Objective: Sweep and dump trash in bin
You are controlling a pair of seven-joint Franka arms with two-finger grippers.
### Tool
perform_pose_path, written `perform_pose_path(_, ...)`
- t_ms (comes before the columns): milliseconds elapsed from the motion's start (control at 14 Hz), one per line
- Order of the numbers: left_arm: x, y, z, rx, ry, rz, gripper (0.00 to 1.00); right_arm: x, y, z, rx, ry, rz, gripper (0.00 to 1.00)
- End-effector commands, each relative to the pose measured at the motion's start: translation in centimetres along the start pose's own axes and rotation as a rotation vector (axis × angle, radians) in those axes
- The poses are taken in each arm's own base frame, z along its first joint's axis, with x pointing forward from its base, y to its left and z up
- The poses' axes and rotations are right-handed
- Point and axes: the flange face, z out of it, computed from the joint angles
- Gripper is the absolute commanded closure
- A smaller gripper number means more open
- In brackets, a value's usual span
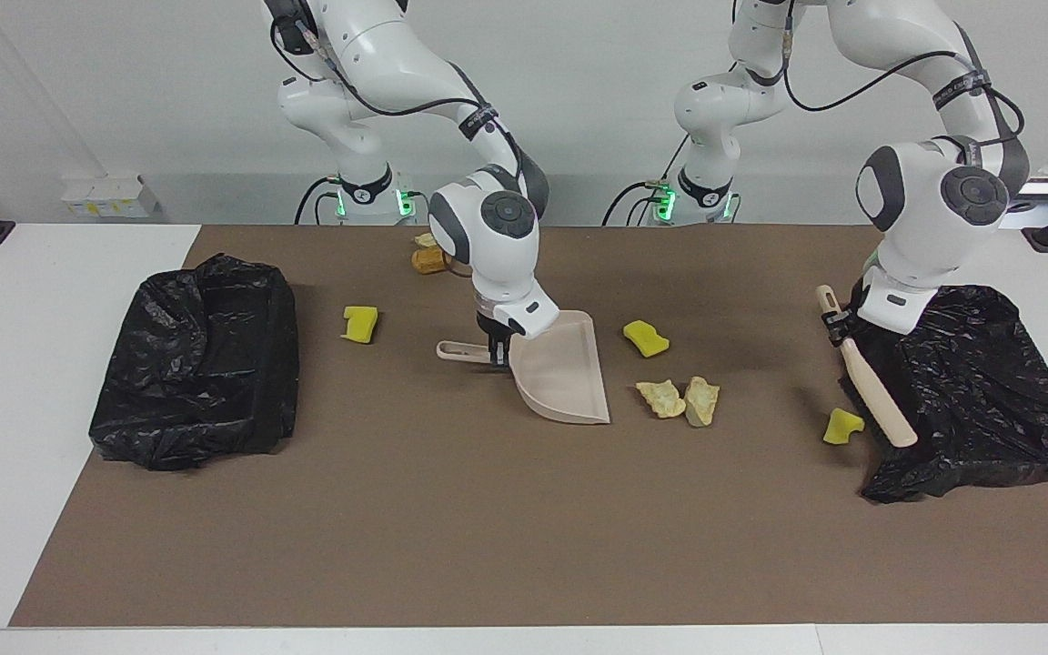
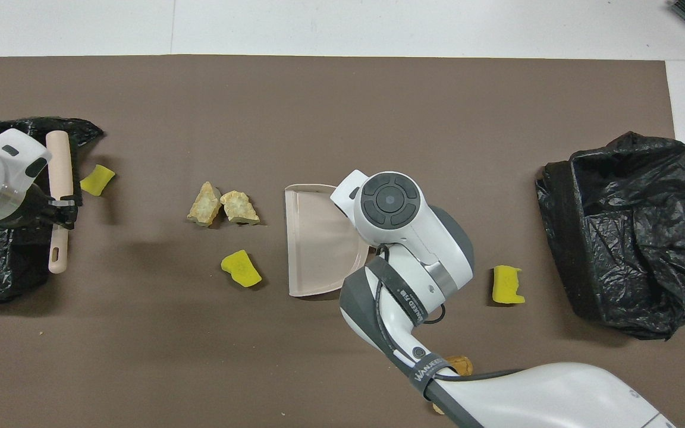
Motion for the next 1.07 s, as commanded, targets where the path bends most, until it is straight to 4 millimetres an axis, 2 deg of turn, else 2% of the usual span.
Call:
perform_pose_path(0, -1.1, -0.9, 3.0, 0.019, -0.003, 0.073, 1.0, -0.1, -0.8, 0.5, -0.012, -0.013, 0.01, 1.0)
perform_pose_path(143, -1.4, -1.6, 4.2, 0.015, -0.003, 0.078, 1.0, -0.1, -0.8, 0.5, -0.012, -0.013, 0.01, 1.0)
perform_pose_path(358, -1.8, 0.2, 4.5, 0.016, 0.008, 0.112, 1.0, -0.1, -0.8, 0.5, -0.012, -0.013, 0.012, 1.0)
perform_pose_path(501, -3.0, 3.7, 4.9, 0.013, -0.002, 0.176, 1.0, -0.2, -0.8, 0.5, -0.012, -0.013, 0.014, 1.0)
perform_pose_path(644, -4.1, 7.6, 4.3, 0.008, -0.009, 0.236, 1.0, -0.1, -0.8, 0.5, -0.012, -0.013, 0.012, 1.0)
perform_pose_path(715, -4.5, 8.7, 4.2, 0.008, -0.019, 0.247, 1.0, -0.1, -0.8, 0.5, -0.012, -0.013, 0.012, 1.0)
perform_pose_path(858, -5.8, 12.5, 3.0, -0.027, -0.042, 0.265, 1.0, -0.2, -0.8, 0.5, -0.012, -0.013, 0.014, 1.0)
perform_pose_path(1001, -7.0, 13.0, 0.8, -0.027, -0.024, 0.275, 1.0, -0.2, -0.8, 0.5, -0.012, -0.013, 0.014, 1.0)
